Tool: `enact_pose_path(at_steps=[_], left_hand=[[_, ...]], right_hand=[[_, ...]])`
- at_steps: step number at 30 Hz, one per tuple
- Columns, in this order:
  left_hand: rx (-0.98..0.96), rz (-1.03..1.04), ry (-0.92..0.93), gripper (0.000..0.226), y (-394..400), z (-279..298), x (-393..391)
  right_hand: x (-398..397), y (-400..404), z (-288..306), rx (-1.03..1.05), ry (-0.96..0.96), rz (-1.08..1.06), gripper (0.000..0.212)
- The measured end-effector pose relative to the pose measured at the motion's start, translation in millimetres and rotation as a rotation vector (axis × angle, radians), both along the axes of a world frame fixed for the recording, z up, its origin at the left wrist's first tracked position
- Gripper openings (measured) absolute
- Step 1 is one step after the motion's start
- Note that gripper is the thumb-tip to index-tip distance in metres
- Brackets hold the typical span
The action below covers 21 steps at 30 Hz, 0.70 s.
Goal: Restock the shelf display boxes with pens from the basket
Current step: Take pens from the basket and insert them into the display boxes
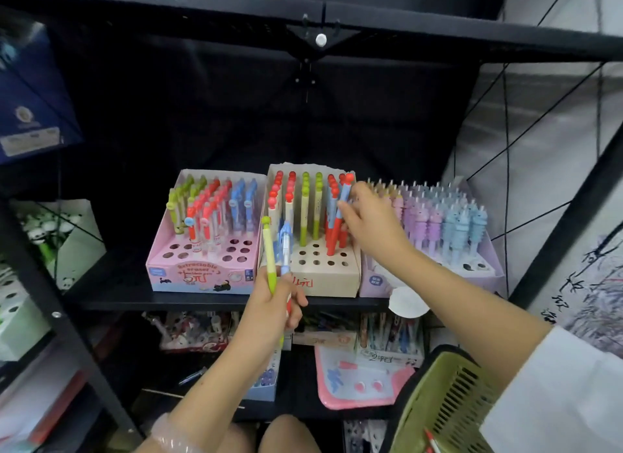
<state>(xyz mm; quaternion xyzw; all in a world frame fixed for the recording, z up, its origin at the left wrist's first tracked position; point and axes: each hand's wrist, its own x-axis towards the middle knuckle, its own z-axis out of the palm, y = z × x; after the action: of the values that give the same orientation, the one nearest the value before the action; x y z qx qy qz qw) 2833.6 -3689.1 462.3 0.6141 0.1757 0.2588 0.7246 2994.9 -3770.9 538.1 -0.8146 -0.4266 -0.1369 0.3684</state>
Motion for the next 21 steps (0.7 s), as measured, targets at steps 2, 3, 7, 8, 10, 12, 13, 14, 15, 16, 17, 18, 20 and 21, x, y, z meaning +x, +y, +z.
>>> enact_pose_path(at_steps=[2, 3, 7, 8, 10, 12, 13, 14, 15, 16, 17, 18, 20, 21], left_hand=[[0.043, -0.001, -0.009, 0.013, -0.8, 0.3, 0.4], [0.068, 0.0, -0.013, 0.013, -1.1, 0.6, 0.4], [0.106, 0.0, -0.025, 0.015, -2.0, 2.2, -2.1], [0.097, -0.004, -0.027, 0.016, -2.1, 2.3, -3.1], [0.069, -0.011, -0.029, 0.019, -1.8, 2.8, -4.7], [0.048, -0.019, -0.032, 0.022, -2.6, 3.3, -4.4], [0.045, -0.024, -0.035, 0.023, -3.6, 3.7, -4.0], [0.048, -0.03, -0.037, 0.022, -5.1, 4.2, -3.3], [0.053, -0.038, -0.037, 0.022, -6.9, 4.7, -2.6], [0.06, -0.046, -0.035, 0.022, -8.9, 5.0, -1.7], [0.064, -0.055, -0.033, 0.023, -10.7, 5.1, -1.2], [0.064, -0.062, -0.031, 0.024, -12.3, 5.3, -0.8], [0.046, -0.066, -0.028, 0.024, -13.1, 5.3, -1.3], [0.029, -0.067, -0.027, 0.024, -12.6, 5.0, -1.8]], right_hand=[[-2.5, 3.3, -8.5, -0.179, -0.03, 0.009, 0.016], [-3.7, 4.0, -12.7, -0.26, -0.017, 0.007, 0.019], [-4.4, 0.2, -16.3, -0.236, 0.063, -0.059, 0.021], [-5.9, -2.2, -14.7, -0.174, 0.046, -0.094, 0.02], [-12.0, -7.5, -8.9, -0.041, 0.062, -0.108, 0.02], [-23.2, -11.5, -2.9, 0.032, 0.293, 0.069, 0.022], [-31.2, -12.7, -1.3, 0.035, 0.44, 0.189, 0.021], [-38.5, -13.2, -0.7, 0.024, 0.551, 0.283, 0.018], [-44.2, -13.4, -1.6, 0.017, 0.616, 0.345, 0.015], [-48.3, -12.6, -3.0, 0.027, 0.651, 0.383, 0.013], [-51.0, -11.6, -3.8, 0.047, 0.668, 0.403, 0.013], [-52.6, -10.8, -3.6, 0.069, 0.677, 0.41, 0.012], [-53.0, -10.6, -1.4, 0.109, 0.683, 0.403, 0.013], [-51.9, -11.6, 0.4, 0.129, 0.7, 0.405, 0.014]])
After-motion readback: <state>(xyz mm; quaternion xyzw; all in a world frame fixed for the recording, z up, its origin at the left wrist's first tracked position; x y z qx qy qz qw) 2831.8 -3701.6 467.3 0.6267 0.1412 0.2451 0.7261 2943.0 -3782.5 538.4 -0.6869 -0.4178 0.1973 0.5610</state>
